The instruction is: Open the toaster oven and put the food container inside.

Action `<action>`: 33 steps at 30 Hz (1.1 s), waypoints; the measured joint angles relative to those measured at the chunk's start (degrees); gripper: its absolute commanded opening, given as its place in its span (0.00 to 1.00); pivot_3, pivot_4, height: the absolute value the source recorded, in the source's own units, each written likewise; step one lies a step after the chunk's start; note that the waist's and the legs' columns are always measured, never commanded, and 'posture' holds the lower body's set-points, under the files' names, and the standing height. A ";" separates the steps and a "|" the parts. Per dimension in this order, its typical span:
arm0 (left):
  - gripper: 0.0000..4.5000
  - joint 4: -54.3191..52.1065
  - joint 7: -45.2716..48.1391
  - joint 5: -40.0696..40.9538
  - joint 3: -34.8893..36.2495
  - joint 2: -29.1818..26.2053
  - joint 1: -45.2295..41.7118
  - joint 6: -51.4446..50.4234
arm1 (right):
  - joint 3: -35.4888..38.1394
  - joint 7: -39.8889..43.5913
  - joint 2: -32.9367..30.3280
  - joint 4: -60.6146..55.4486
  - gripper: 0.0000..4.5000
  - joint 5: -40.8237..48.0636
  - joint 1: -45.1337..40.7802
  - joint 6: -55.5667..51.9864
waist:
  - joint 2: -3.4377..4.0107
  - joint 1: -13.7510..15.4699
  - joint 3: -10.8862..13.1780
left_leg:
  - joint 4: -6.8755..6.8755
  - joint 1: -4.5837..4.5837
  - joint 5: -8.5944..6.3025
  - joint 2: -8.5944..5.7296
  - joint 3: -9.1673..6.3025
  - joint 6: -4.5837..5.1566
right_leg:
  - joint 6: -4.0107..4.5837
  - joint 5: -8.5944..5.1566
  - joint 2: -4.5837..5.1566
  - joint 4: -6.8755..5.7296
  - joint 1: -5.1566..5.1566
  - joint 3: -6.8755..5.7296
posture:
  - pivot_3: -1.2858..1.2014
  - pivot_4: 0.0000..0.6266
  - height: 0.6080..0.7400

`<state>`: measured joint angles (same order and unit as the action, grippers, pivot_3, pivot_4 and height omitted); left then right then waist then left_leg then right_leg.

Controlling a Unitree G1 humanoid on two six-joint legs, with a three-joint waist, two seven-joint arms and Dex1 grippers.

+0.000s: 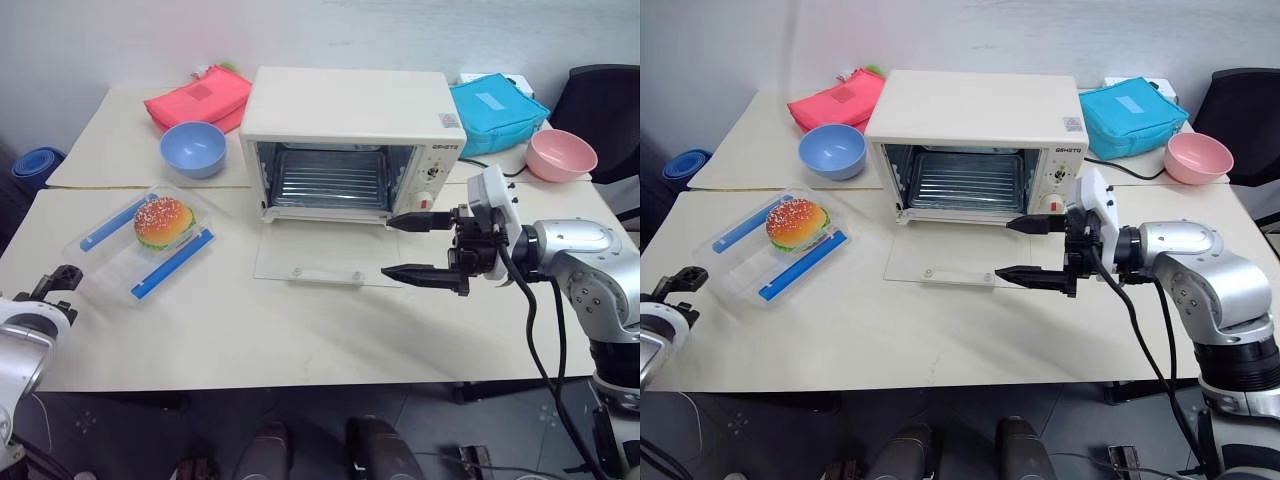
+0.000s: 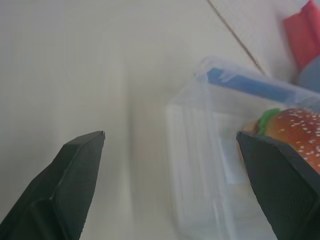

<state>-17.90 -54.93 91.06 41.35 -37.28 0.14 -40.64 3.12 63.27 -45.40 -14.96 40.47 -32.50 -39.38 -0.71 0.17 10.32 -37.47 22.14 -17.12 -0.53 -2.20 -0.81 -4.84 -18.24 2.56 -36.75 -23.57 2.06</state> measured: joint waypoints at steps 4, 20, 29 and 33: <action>0.99 5.74 -0.02 -0.43 -3.73 -2.10 -4.62 -1.78 | 1.77 -1.33 -0.13 -2.32 1.00 1.42 0.65 -1.11 | 0.00 -0.02 0.00 | 0.03 -0.01 0.02 0.00 0.00 -0.03 | 0.00 0.00 0.00 0.00 0.01 0.00 | 0.52 0.24 1.00; 0.08 10.16 -1.90 -1.36 -6.39 -1.14 -7.62 -4.25 | 4.30 -5.08 -0.74 -5.45 1.00 3.08 4.51 -2.44 | -0.02 -0.37 -0.02 | 0.23 -0.01 0.08 0.00 0.03 -0.13 | 0.00 0.00 0.00 0.05 -0.10 0.03 | 0.52 0.24 1.00; 0.08 12.53 10.53 -6.87 -8.72 -11.97 -7.67 -13.01 | 6.84 -6.05 -2.30 -6.39 1.00 5.54 5.70 -4.64 | -0.06 -0.23 0.00 | 0.31 -0.01 0.21 0.00 -0.08 -0.25 | 0.12 -0.02 0.01 0.03 -0.09 -0.05 | 0.52 0.24 1.00; 0.08 11.60 25.26 -7.68 -9.33 -21.24 -7.17 -20.85 | 8.10 -6.01 -4.35 -7.52 1.00 5.51 9.00 -4.55 | -0.13 -0.30 0.04 | 0.43 0.07 0.20 0.00 -0.12 -0.28 | 0.24 -0.08 0.02 0.14 -0.17 -0.09 | 0.52 0.24 1.00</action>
<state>-6.30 -29.67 83.38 32.01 -58.52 -7.03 -61.49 11.22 57.26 -49.75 -22.48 45.98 -23.50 -43.93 -0.84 -0.12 10.37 -37.03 22.21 -16.92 -0.54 -2.32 -1.09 -4.61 -18.33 2.58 -36.61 -23.73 1.97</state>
